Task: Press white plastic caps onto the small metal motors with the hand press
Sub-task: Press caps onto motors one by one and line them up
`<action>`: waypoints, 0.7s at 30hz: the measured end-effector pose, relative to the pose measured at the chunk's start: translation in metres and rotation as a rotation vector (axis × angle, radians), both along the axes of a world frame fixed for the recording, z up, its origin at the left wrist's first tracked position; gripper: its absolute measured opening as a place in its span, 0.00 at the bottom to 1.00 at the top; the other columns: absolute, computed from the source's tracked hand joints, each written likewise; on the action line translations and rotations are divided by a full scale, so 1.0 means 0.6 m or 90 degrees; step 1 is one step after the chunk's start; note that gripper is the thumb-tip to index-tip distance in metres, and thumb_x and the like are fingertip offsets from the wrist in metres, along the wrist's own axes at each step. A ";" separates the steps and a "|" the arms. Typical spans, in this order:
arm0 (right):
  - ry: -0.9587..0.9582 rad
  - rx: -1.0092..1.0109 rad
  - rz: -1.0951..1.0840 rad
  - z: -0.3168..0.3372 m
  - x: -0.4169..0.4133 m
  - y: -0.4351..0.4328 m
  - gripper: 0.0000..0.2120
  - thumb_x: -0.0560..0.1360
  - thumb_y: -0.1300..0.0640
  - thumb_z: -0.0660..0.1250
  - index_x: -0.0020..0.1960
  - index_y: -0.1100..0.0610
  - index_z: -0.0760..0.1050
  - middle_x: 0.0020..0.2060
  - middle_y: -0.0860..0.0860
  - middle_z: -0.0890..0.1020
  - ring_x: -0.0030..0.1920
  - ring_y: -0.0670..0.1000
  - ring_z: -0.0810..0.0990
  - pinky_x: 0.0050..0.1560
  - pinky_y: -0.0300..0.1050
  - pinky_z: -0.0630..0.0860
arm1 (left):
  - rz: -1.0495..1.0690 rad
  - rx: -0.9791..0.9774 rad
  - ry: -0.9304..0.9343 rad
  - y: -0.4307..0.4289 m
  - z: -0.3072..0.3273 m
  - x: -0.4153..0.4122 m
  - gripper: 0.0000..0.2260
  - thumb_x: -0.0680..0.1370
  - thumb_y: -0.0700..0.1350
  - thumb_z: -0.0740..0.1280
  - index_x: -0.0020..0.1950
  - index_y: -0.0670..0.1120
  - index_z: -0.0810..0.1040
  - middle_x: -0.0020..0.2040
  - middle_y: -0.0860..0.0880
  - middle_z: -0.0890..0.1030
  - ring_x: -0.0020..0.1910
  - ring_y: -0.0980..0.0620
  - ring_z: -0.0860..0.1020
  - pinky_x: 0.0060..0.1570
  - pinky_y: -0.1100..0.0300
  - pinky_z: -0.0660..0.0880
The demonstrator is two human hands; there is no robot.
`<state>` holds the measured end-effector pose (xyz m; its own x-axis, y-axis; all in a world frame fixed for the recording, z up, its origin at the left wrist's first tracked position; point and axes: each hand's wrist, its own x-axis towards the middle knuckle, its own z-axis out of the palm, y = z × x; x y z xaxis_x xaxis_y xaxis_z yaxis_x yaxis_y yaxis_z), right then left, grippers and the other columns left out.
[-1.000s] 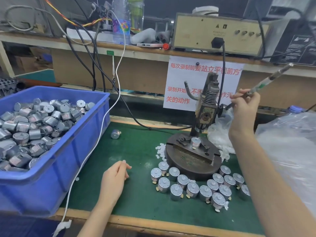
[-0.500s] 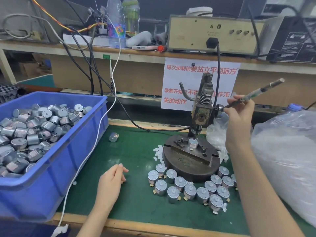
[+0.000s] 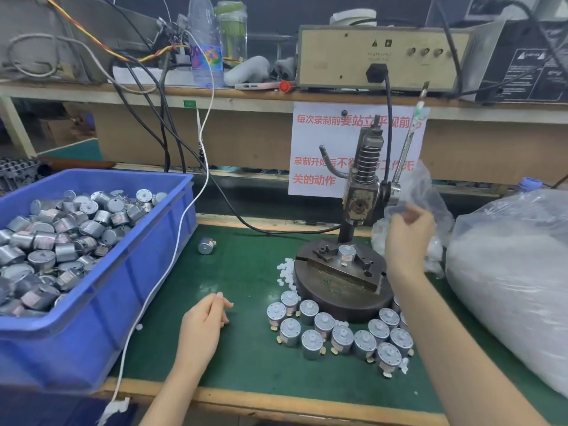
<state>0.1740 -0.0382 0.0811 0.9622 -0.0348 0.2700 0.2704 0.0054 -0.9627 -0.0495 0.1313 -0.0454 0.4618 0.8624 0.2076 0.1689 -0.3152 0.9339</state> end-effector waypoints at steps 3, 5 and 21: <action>-0.003 -0.183 0.043 -0.074 -0.012 0.013 0.08 0.75 0.62 0.58 0.53 0.57 0.71 0.56 0.57 0.75 0.55 0.53 0.73 0.56 0.48 0.69 | 0.001 -0.001 0.006 -0.001 0.002 0.001 0.16 0.81 0.43 0.58 0.35 0.44 0.77 0.28 0.49 0.73 0.30 0.54 0.72 0.31 0.72 0.67; -0.015 -0.356 0.086 -0.105 -0.014 0.023 0.12 0.76 0.59 0.60 0.58 0.60 0.73 0.58 0.59 0.75 0.60 0.58 0.71 0.60 0.51 0.67 | 0.001 -0.002 0.018 -0.001 0.002 0.001 0.16 0.81 0.43 0.57 0.35 0.45 0.77 0.28 0.50 0.73 0.30 0.54 0.72 0.33 0.67 0.68; -0.207 -0.566 0.092 -0.123 -0.067 0.041 0.17 0.72 0.46 0.70 0.55 0.55 0.75 0.51 0.51 0.79 0.57 0.55 0.70 0.57 0.49 0.65 | -0.003 -0.023 0.008 -0.003 0.008 -0.001 0.16 0.81 0.43 0.57 0.36 0.43 0.77 0.30 0.47 0.74 0.31 0.52 0.71 0.35 0.63 0.67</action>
<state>0.1339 -0.0138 0.0072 0.8147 0.4246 0.3949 0.5788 -0.6368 -0.5094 -0.0503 0.1297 -0.0408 0.4684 0.8669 0.1706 0.1791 -0.2822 0.9425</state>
